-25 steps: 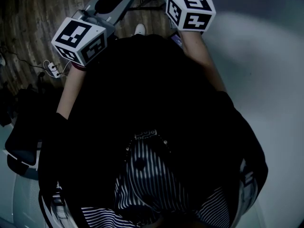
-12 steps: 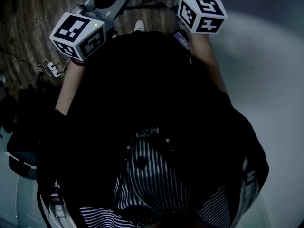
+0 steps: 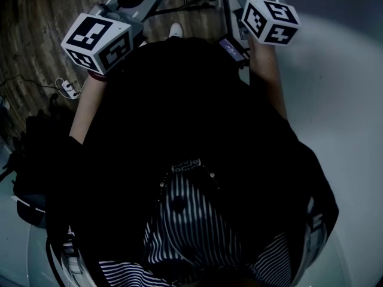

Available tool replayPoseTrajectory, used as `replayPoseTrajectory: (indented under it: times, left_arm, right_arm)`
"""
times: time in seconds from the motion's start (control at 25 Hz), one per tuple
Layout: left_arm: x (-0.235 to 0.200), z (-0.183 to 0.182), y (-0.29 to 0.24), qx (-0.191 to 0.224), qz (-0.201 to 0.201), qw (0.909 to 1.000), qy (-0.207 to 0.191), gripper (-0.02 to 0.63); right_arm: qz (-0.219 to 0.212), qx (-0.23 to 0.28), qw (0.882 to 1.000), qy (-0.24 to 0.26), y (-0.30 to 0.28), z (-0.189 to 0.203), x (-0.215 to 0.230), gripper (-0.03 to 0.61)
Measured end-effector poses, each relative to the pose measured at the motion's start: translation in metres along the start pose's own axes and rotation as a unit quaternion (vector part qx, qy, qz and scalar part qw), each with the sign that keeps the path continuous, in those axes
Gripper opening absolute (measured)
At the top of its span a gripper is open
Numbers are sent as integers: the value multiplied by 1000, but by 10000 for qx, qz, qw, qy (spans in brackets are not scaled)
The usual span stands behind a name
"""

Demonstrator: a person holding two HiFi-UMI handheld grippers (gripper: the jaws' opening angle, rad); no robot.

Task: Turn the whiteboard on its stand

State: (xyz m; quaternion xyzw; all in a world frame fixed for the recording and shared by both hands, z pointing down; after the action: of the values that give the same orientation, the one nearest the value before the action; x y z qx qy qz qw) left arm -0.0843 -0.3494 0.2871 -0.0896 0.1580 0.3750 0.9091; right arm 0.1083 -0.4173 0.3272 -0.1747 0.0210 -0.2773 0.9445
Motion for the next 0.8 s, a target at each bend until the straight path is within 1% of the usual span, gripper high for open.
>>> replayPoseTrajectory:
  times: [0.08, 0.16, 0.28, 0.4, 0.6, 0.72, 0.8]
  left_arm:
    - [-4, -9, 1, 6, 41, 10000, 30, 3]
    - [-6, -11, -2, 7, 99, 9999, 44, 3]
    - [-8, -4, -9, -29, 183, 9998, 81, 3]
    - [-9, -5, -14, -61, 303, 9995, 117, 3]
    - [-9, 14, -35, -168, 511, 9985, 82, 3]
    - [-11, 16, -37, -228, 622, 9977, 120, 3]
    - [-9, 15, -33, -240, 677, 9973, 126, 3]
  right_arm:
    - [27, -49, 10000, 20, 1, -7, 1, 170]
    - [91, -67, 9999, 23, 5, -6, 6, 170]
    - [248, -117, 9996, 28, 9, 3, 16, 170]
    - [348, -189, 9992, 81, 4, 3, 16, 170]
    - [472, -389, 9976, 325, -8, 21, 28, 184]
    - [604, -414, 9972, 172, -1, 23, 29, 215]
    - [767, -336, 9965, -27, 10, 20, 28, 215]
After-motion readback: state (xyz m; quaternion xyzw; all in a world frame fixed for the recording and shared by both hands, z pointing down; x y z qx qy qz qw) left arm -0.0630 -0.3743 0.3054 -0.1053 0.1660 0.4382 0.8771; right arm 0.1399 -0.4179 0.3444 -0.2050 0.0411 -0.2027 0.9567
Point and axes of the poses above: the fingertips, and each gripper's own axes: y backward along the fingers, x to its right, z out of its underside, the point moved 4 cm from there along y, backward along the fingers, and after that the axes turned 10 degrees about x, right-handed, at the moved point
